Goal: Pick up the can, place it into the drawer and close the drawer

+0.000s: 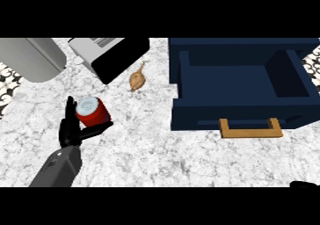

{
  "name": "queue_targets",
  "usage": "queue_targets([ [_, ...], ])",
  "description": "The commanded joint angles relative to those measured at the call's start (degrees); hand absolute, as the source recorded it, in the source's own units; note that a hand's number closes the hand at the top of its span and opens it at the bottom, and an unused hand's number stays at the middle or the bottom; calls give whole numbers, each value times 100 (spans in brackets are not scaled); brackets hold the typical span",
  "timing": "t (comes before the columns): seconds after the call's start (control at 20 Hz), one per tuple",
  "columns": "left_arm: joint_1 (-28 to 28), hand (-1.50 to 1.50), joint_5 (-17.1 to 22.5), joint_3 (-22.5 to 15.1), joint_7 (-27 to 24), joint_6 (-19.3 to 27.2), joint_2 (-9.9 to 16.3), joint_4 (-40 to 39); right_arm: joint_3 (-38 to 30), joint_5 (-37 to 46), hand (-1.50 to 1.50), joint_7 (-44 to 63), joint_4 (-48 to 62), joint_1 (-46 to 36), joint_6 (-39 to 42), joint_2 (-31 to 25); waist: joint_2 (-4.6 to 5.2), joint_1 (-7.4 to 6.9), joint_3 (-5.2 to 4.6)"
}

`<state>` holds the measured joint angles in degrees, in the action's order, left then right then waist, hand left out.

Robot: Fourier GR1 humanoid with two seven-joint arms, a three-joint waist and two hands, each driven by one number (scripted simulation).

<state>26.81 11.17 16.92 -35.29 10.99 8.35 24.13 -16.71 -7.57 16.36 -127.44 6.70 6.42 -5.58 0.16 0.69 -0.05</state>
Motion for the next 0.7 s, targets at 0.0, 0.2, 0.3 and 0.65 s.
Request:
queue_targets([
  [0.0, 236, -150, -104, -125, -46, -52, -44, -217, -357, -438, -150, 290, -589, 385, 146, -105, -10, 28, 1],
  [0.2, 686, 150, 65, 50, -139, -596, 97, -614, 160, 158, -150, -141, -172, 218, -74, 319, 7, 30, -1],
  [0.3, 537, 150, 77, 30, -405, -791, -23, -717, 53, 202, -150, 54, 90, -319, -132, 2, 9, 4, -2],
  [0.65, 793, 150, -1, -48, -756, -821, -164, -752, -103, 273, -150, -328, 503, -246, -47, -1, 5, -2, 2],
])
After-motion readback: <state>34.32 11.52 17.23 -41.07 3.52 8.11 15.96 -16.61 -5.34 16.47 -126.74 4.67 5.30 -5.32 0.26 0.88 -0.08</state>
